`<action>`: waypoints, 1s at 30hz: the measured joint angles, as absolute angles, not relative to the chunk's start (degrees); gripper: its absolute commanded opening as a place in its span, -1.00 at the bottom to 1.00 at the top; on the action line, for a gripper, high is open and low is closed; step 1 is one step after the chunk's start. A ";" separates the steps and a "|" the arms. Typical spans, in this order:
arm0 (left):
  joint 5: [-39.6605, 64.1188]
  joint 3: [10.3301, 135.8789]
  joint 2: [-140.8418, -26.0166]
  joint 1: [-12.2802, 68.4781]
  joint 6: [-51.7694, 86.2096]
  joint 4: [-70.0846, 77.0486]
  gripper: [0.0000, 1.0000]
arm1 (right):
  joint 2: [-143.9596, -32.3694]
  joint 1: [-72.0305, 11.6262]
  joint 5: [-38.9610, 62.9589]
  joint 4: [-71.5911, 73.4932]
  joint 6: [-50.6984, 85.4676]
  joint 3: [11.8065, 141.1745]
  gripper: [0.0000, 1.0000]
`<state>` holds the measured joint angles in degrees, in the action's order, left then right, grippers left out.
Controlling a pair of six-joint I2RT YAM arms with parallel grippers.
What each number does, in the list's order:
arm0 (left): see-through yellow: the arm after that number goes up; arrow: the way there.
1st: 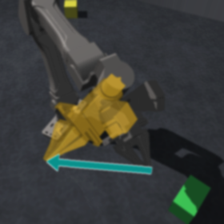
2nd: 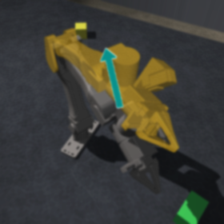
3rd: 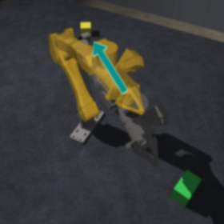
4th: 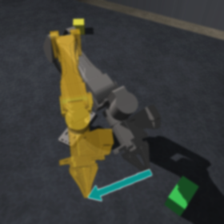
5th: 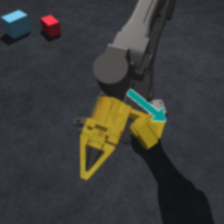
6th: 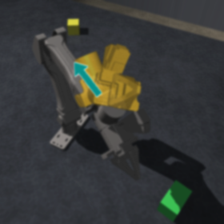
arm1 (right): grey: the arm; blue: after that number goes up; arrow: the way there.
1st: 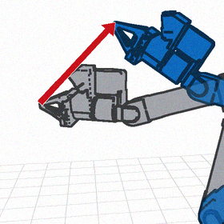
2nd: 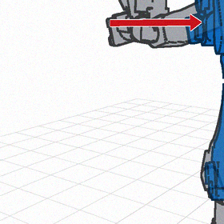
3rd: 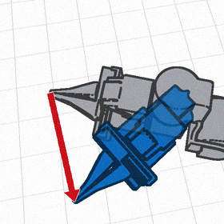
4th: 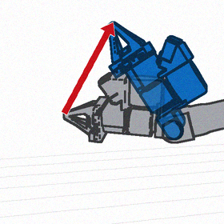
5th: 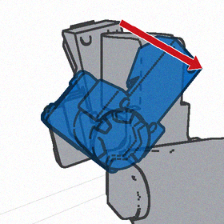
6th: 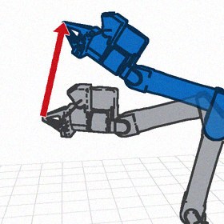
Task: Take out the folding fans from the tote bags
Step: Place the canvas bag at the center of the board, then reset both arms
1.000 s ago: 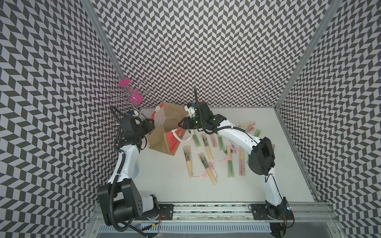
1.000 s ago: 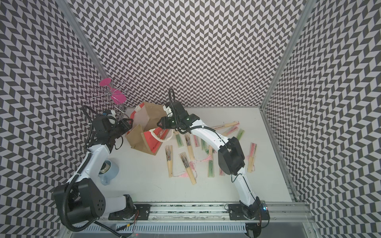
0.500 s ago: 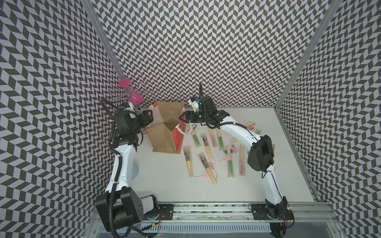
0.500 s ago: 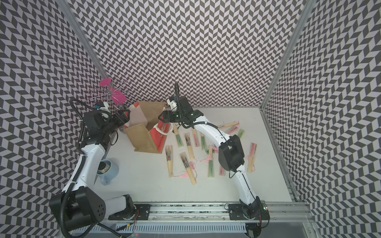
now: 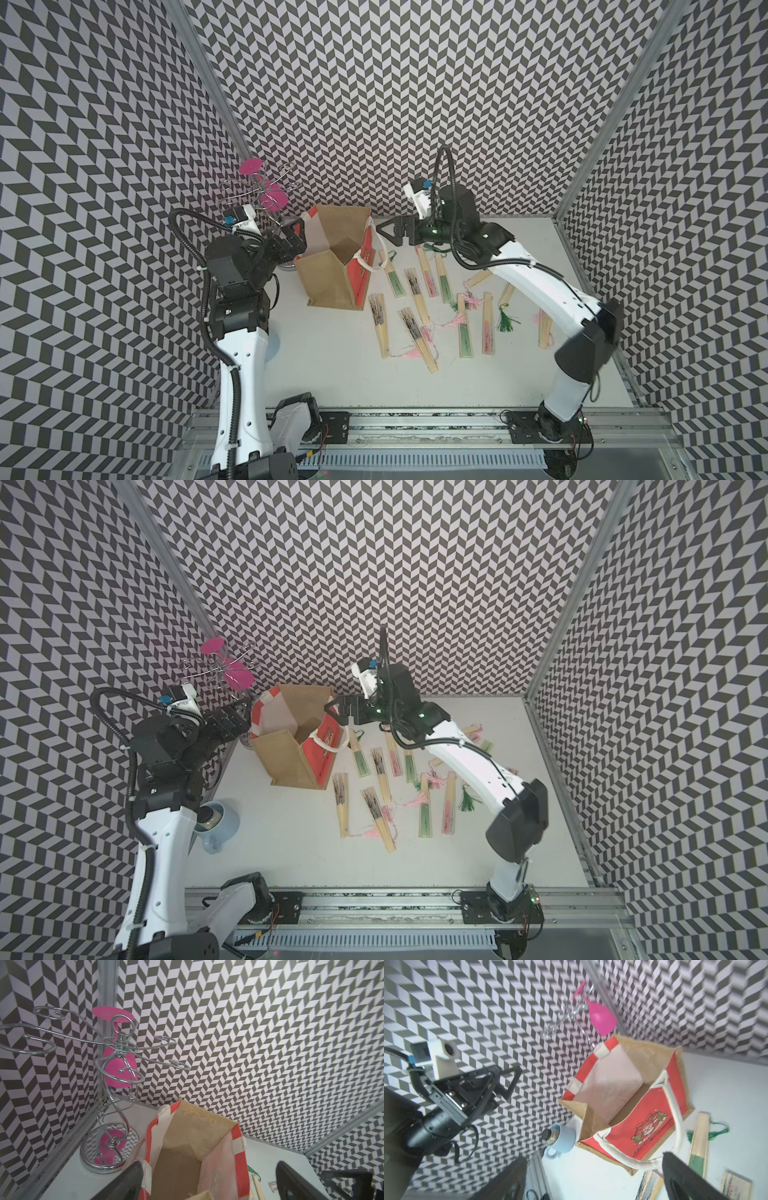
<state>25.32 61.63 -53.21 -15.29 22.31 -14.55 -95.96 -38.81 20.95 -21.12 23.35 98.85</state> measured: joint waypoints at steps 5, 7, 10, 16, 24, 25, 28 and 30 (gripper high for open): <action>24.67 50.59 -44.60 -9.54 22.33 -12.25 0.98 | -72.84 -38.20 5.06 -17.91 22.04 78.74 0.99; 20.10 44.99 -41.67 -5.56 22.35 -11.20 1.00 | -64.95 -37.32 -1.80 -15.77 21.98 71.99 0.99; 11.20 37.54 -38.85 -0.38 22.85 -10.39 1.00 | -54.30 -35.92 -12.82 -13.26 21.74 61.39 0.99; -3.38 25.78 -39.94 1.54 25.34 -3.53 1.00 | -38.65 -34.44 -32.80 -6.66 16.93 41.15 0.99; -14.17 18.70 -44.60 3.27 17.76 12.16 1.00 | -31.27 -25.89 -40.88 8.08 9.28 23.29 0.99; -14.85 17.74 -45.01 3.25 16.40 14.79 1.00 | -32.14 -24.21 -40.86 10.31 9.28 22.06 0.99; -16.29 13.50 -46.50 3.20 12.10 24.58 1.00 | -36.38 -19.64 -39.92 17.21 10.24 18.41 0.99; -15.92 10.13 -48.16 2.61 9.26 31.33 1.00 | -40.29 -16.60 -37.82 22.02 11.44 15.42 0.99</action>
